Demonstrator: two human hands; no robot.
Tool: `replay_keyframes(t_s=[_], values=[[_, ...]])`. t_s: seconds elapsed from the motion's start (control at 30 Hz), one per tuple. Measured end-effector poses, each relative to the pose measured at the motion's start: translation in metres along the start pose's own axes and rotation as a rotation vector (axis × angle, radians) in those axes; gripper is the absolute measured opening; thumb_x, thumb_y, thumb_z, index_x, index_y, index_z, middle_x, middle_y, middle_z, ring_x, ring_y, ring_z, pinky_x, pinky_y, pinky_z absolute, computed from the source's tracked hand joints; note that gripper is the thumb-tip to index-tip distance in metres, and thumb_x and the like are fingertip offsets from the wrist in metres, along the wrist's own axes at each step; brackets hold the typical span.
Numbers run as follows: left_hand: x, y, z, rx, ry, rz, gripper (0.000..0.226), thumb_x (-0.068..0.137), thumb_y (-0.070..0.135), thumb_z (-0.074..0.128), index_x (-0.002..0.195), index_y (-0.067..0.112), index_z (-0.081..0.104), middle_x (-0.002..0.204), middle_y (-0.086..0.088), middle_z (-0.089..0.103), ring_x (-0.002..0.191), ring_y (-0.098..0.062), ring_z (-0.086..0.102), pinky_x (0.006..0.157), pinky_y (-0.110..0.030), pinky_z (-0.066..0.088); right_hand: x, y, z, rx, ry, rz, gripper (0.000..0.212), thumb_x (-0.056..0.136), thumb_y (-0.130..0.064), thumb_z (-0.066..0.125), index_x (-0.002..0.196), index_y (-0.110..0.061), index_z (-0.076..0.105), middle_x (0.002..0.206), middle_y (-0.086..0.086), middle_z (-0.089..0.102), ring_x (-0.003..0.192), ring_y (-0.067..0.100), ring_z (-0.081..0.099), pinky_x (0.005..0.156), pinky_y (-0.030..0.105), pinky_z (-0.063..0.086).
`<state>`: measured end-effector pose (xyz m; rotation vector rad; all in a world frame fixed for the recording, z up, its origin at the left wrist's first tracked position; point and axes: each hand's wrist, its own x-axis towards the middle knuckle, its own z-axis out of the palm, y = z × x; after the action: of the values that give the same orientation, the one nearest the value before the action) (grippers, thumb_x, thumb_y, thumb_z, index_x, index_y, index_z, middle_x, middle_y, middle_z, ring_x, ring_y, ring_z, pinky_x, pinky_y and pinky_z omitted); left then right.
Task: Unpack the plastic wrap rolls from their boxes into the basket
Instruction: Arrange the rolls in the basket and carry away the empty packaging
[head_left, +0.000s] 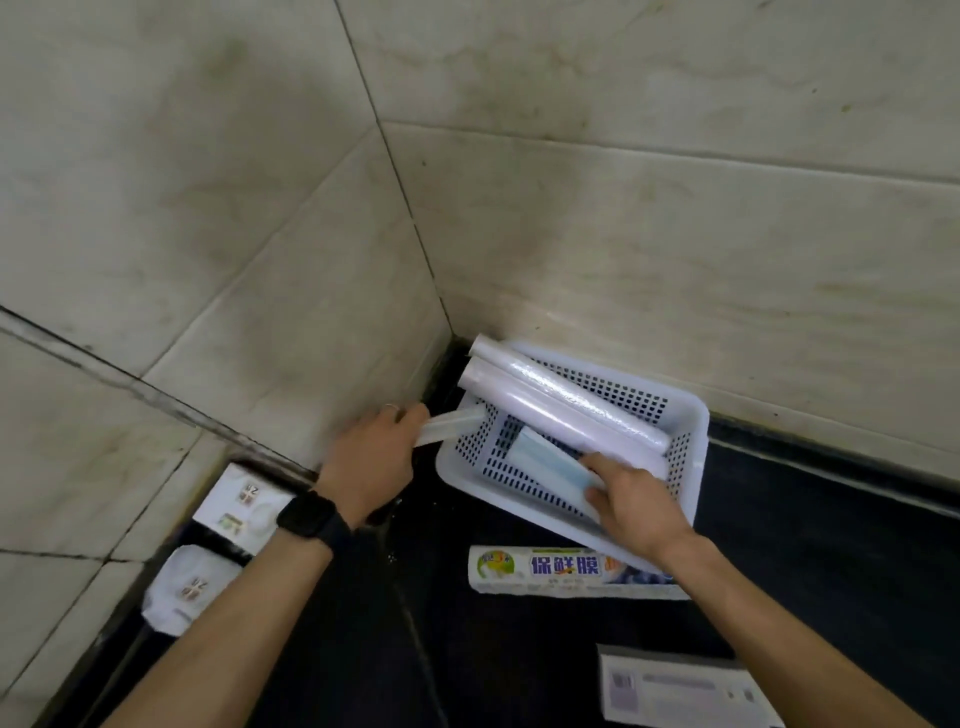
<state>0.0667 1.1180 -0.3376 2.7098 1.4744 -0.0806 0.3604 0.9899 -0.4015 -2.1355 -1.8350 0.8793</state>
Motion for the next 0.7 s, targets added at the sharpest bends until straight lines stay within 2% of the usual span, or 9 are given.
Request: replay_keyframes(t_s=[0.07, 0.13, 0.27, 0.37, 0.47, 0.63, 0.7], values=[[-0.017, -0.013, -0.01, -0.119, 0.012, -0.056, 0.027, 0.094, 0.018, 0.048, 0.121, 0.016, 0.054, 0.098, -0.011, 0.061, 0.08, -0.034, 0.059, 0.065, -0.039, 0.045, 0.016, -0.018, 0.014, -0.033, -0.067, -0.009, 0.033, 0.099, -0.021, 0.052, 0.132, -0.021, 0.051, 0.117, 0.01, 0.068, 0.096, 0.029, 0.066, 0.083, 0.041, 0.055], [-0.028, -0.016, -0.015, -0.234, 0.003, -0.108, 0.026, 0.094, 0.021, 0.048, 0.119, 0.018, 0.056, 0.099, -0.009, 0.061, 0.087, -0.031, 0.058, 0.074, -0.04, 0.048, 0.033, -0.033, 0.026, -0.062, -0.135, 0.012, 0.034, 0.099, -0.02, 0.052, 0.133, -0.02, 0.051, 0.113, 0.013, 0.069, 0.096, 0.029, 0.066, 0.086, 0.04, 0.055], [-0.038, -0.01, -0.017, -0.354, 0.006, -0.111, 0.01, 0.091, 0.023, 0.052, 0.097, 0.03, 0.048, 0.084, 0.005, 0.049, 0.074, -0.018, 0.047, 0.063, -0.032, 0.033, 0.057, -0.042, 0.033, -0.149, -0.213, 0.087, 0.039, 0.096, -0.017, 0.049, 0.135, -0.017, 0.052, 0.115, 0.012, 0.069, 0.099, 0.028, 0.066, 0.083, 0.033, 0.051], [-0.036, -0.005, -0.016, -0.404, -0.035, -0.11, 0.014, 0.091, 0.022, 0.051, 0.104, 0.023, 0.057, 0.092, 0.003, 0.057, 0.079, -0.017, 0.052, 0.065, -0.032, 0.041, 0.062, -0.044, 0.04, -0.191, -0.221, 0.11, 0.038, 0.095, -0.02, 0.048, 0.132, -0.017, 0.055, 0.125, 0.01, 0.067, 0.112, 0.027, 0.06, 0.097, 0.036, 0.048], [-0.028, 0.007, -0.012, -0.411, -0.086, -0.092, 0.017, 0.092, 0.023, 0.047, 0.104, 0.017, 0.059, 0.096, -0.002, 0.062, 0.082, -0.02, 0.057, 0.068, -0.035, 0.047, 0.064, -0.044, 0.044, -0.22, -0.238, 0.103, 0.04, 0.096, -0.022, 0.044, 0.133, -0.016, 0.055, 0.134, 0.009, 0.063, 0.127, 0.026, 0.05, 0.111, 0.039, 0.036], [0.003, 0.032, 0.003, -0.339, -0.182, -0.019, 0.018, 0.093, 0.023, 0.046, 0.102, 0.014, 0.059, 0.097, -0.003, 0.057, 0.081, -0.019, 0.052, 0.065, -0.032, 0.039, 0.049, -0.045, 0.034, 0.134, -0.195, 0.173, 0.061, 0.092, -0.022, 0.052, 0.151, -0.016, 0.039, 0.144, 0.012, 0.055, 0.125, 0.031, 0.056, 0.107, 0.037, 0.044], [0.02, 0.045, 0.008, -0.294, -0.216, 0.016, 0.015, 0.093, 0.021, 0.046, 0.093, 0.011, 0.056, 0.09, -0.005, 0.056, 0.078, -0.023, 0.053, 0.062, -0.033, 0.034, 0.033, -0.04, 0.027, 0.272, -0.194, 0.177, 0.063, 0.092, -0.024, 0.056, 0.153, -0.017, 0.038, 0.151, 0.008, 0.049, 0.131, 0.029, 0.052, 0.111, 0.037, 0.041]])
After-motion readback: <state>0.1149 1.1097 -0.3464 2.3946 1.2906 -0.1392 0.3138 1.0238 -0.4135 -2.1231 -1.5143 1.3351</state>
